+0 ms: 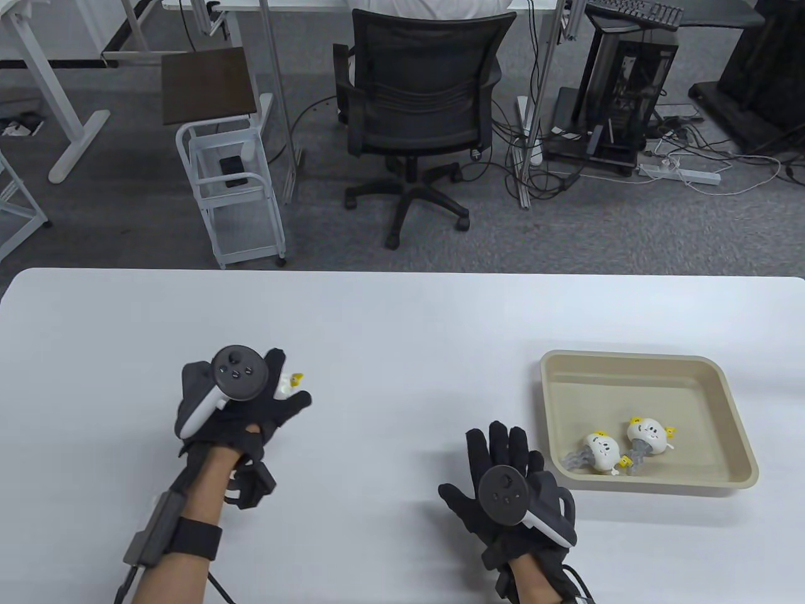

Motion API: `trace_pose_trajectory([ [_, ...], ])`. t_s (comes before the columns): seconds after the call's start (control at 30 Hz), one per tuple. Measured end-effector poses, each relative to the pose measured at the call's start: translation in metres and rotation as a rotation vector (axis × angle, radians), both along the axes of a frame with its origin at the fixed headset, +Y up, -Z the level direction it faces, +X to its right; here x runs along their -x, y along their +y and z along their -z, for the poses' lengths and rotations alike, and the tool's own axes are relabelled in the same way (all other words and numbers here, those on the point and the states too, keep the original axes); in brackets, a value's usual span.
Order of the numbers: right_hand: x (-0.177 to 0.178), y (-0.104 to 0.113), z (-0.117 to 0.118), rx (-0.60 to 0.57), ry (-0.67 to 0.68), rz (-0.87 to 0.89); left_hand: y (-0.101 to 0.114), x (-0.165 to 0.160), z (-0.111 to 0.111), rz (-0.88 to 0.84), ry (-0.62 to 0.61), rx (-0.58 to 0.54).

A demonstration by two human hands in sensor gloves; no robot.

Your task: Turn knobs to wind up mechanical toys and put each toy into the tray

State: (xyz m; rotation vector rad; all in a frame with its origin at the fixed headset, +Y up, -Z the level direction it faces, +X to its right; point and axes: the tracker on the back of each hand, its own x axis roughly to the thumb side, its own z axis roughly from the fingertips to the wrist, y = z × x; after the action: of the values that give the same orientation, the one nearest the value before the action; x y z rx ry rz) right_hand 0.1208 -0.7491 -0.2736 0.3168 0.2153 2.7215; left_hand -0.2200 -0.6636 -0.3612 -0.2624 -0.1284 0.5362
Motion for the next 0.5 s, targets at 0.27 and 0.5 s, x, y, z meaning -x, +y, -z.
trace_pose_trajectory([
  [0.27,0.023,0.005,-0.008,-0.027,0.150,0.326,-0.063,-0.090,-0.039,-0.307,-0.183,0.152],
  [0.5,0.024,-0.002,-0.006,-0.025,0.142,0.462,-0.076,-0.120,-0.046,-0.453,-0.226,0.198],
])
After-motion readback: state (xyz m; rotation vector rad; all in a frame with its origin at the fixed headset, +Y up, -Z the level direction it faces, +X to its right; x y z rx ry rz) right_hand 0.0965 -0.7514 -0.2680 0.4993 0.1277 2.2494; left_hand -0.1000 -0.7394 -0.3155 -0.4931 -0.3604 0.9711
